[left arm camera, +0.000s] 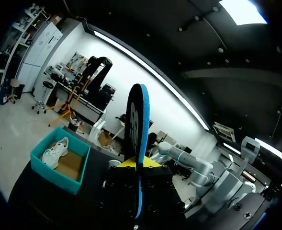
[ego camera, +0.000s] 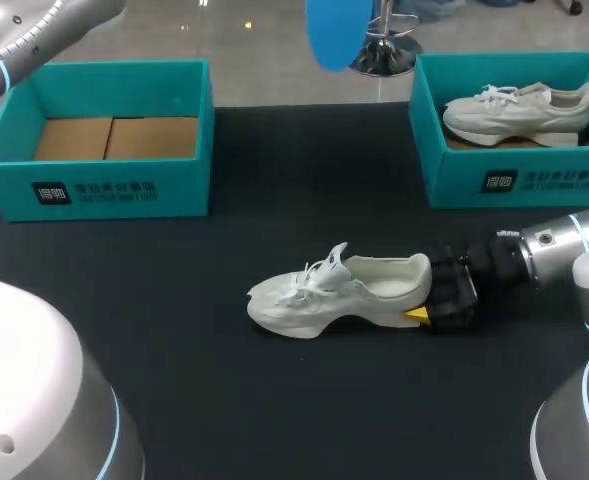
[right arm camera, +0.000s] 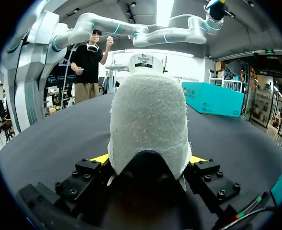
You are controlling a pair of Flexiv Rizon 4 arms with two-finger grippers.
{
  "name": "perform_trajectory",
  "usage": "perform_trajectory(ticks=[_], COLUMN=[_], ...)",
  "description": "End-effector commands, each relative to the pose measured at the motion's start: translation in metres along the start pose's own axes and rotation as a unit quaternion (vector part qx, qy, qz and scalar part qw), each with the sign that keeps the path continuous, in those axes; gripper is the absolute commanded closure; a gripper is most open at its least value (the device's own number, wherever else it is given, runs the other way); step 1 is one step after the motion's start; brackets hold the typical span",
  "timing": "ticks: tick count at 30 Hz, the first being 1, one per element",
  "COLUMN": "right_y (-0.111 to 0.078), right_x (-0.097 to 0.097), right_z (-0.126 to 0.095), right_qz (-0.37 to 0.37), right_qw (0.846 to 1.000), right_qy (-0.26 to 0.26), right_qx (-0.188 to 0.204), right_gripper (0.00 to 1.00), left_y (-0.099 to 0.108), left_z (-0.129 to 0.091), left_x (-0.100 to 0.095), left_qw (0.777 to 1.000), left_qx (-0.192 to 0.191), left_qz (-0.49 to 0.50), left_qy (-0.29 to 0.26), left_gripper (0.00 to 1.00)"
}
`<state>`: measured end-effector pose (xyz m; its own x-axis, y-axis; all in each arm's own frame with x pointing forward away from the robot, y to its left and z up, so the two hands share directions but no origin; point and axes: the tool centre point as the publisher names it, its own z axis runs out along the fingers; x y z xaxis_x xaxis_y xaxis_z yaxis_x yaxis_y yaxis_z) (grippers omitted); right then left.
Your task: Take the shoe out of the shoebox, open the shoe tongue, remove and reinsert the insole, then place the shoe into the shoebox
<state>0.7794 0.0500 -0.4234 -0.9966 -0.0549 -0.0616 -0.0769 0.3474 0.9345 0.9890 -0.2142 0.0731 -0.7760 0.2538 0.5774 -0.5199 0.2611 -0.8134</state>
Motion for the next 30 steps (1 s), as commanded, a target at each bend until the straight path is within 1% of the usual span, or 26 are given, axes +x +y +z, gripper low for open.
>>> perform_trajectory(ticks=[1,7,10,17,19,23,26,27,28,30], right_y=[-0.002,0.003,0.011,0.029,0.037,0.059,0.074,0.079,0.083,0.091], right_x=[0.001,0.000,0.000,0.003,0.004,0.003,0.001,0.002,0.001,0.000], right_z=[0.002,-0.003,-0.009,-0.035,-0.044,-0.060,-0.070,-0.073,-0.074,-0.076], right_qz=[-0.004,-0.007,-0.008,0.002,0.002,0.007,0.016,0.019,0.014,0.024], right_qw=[1.000,1.000,1.000,0.996,0.994,0.984,0.973,0.969,0.966,0.954], right_qy=[-0.001,-0.005,-0.009,-0.029,-0.033,-0.030,-0.027,-0.034,-0.027,-0.020], right_qx=[0.003,0.013,0.027,0.084,0.107,0.175,0.228,0.244,0.257,0.297], right_gripper=[0.00,0.00,0.00,0.00,0.00,0.00,0.00,0.00,0.00,0.00], left_y=[0.002,0.002,0.002,0.002,0.002,0.002,0.002,0.002,0.002,0.002], left_z=[0.000,0.000,0.000,0.000,0.000,0.000,0.000,0.000,0.000,0.000], left_x=[0.001,0.001,0.001,0.001,0.001,0.001,0.001,0.001,0.001,0.001], left_qw=[1.000,1.000,1.000,1.000,1.000,1.000,1.000,1.000,1.000,1.000], left_qx=[0.002,0.002,0.002,0.002,0.002,0.002,0.002,0.002,0.002,0.002], left_qz=[0.000,0.000,0.000,0.000,0.000,0.000,0.000,0.000,0.000,0.000], left_qy=[-0.001,-0.001,-0.001,-0.001,-0.001,-0.001,-0.001,-0.001,-0.001,-0.001], left_gripper=[1.00,1.00,1.00,1.00,1.00,1.00,1.00,1.00,1.00,1.00])
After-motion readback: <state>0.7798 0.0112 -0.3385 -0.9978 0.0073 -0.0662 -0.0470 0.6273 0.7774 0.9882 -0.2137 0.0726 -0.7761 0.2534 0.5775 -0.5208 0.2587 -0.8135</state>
